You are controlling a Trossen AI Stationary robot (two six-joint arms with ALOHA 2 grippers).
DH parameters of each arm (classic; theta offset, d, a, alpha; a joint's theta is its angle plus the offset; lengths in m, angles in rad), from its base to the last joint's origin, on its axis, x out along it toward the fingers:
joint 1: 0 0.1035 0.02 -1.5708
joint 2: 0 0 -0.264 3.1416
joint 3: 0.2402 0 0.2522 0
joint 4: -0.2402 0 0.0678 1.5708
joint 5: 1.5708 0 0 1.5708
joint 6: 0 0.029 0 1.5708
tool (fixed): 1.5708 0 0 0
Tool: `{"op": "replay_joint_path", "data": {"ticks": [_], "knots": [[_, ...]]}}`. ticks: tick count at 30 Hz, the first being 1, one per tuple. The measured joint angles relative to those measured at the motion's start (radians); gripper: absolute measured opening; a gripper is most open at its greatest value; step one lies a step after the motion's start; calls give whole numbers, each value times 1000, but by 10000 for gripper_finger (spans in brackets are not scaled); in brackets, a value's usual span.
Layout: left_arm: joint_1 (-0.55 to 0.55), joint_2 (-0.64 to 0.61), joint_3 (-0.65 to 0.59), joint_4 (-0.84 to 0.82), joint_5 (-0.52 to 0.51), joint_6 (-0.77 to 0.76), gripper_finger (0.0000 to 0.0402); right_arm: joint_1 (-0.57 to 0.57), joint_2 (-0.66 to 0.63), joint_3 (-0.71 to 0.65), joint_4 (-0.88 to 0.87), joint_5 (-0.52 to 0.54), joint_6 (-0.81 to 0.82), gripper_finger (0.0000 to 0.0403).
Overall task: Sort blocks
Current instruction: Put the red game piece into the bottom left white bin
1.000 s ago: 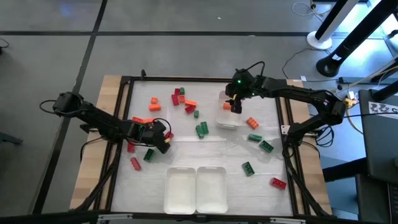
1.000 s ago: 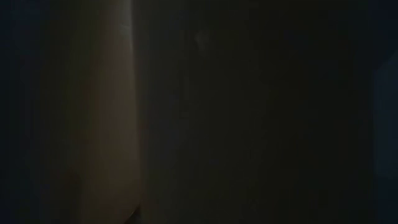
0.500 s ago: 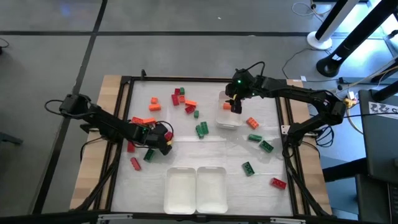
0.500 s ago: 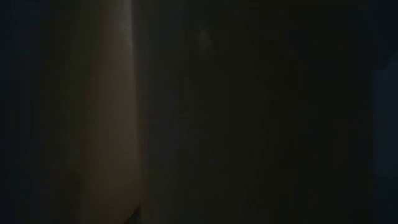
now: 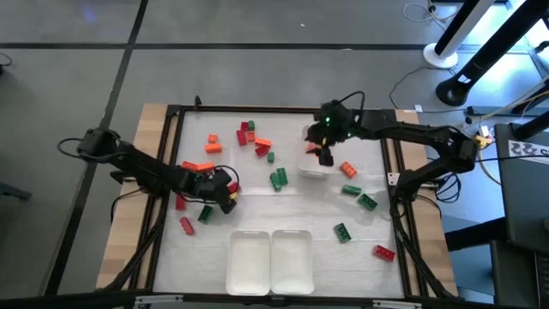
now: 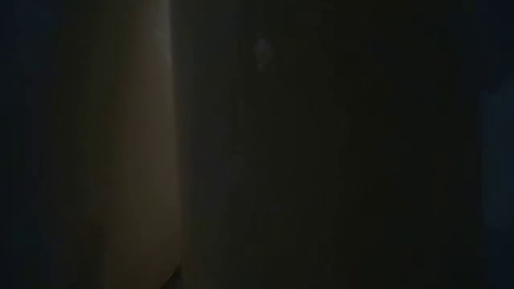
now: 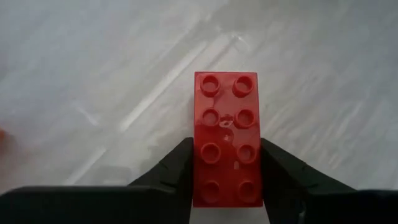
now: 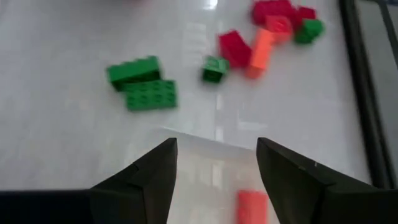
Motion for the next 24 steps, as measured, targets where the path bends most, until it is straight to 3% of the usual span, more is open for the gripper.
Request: {"op": "replay_joint_path", "data": {"ticks": [4,8,13,17,24], "knots": [[11,-81,0,2,-3,53,124,111,0,0,75,43,53,221],[8,-186,0,27,24,94,124,216,6,0,162,190,138,221],[-46,-272,1,176,174,181,128,302,56,1,228,352,274,221],[-149,-263,2,321,255,244,130,336,122,1,253,378,318,221],[-304,-170,2,478,259,232,150,351,237,0,385,377,343,221]]}}
